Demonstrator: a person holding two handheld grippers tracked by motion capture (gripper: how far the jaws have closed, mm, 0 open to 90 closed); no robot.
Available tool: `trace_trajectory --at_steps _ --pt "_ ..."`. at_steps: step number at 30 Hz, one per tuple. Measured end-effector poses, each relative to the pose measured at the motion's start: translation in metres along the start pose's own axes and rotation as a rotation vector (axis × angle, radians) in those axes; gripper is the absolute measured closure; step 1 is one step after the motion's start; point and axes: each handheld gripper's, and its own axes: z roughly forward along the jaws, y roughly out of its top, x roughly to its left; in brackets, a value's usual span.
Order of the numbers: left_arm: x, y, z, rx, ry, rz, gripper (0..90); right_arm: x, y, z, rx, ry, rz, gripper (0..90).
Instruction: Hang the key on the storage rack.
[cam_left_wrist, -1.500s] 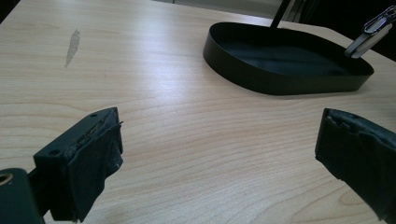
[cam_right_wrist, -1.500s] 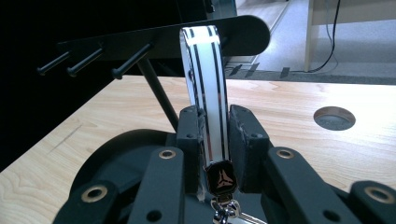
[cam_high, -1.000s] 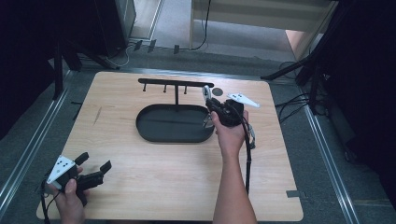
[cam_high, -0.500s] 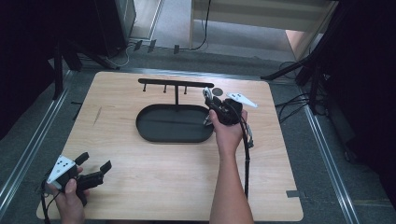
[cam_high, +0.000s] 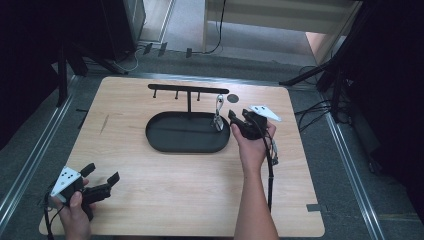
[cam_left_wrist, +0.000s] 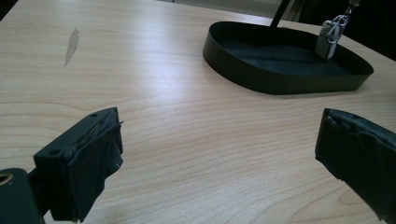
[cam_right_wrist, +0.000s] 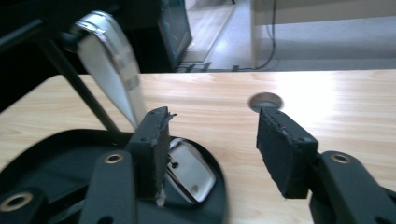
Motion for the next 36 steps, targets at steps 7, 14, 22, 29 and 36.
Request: trace_trajectory --at_steps 7,14,22,29,36 --pt "-0.001 0.0 0.0 0.001 0.002 0.0 1.1 -0.021 -0.005 -0.018 0.027 -0.105 -0.031 28.1" --pt "-0.001 0.0 0.0 0.001 0.004 0.003 1.0 -0.035 -0.012 -0.033 0.078 -0.132 -0.022 12.8" --pt "-0.001 0.0 0.0 0.001 0.003 0.005 1.0 -0.052 -0.025 -0.054 0.076 -0.123 -0.025 1.4" --pt "-0.001 0.0 0.0 0.001 0.004 0.007 1.0 -0.063 -0.033 -0.067 0.068 -0.141 -0.028 1.4" --pt "-0.002 0.0 0.0 0.001 0.004 0.01 1.1 -0.075 -0.045 -0.081 0.047 -0.197 -0.046 1.4"
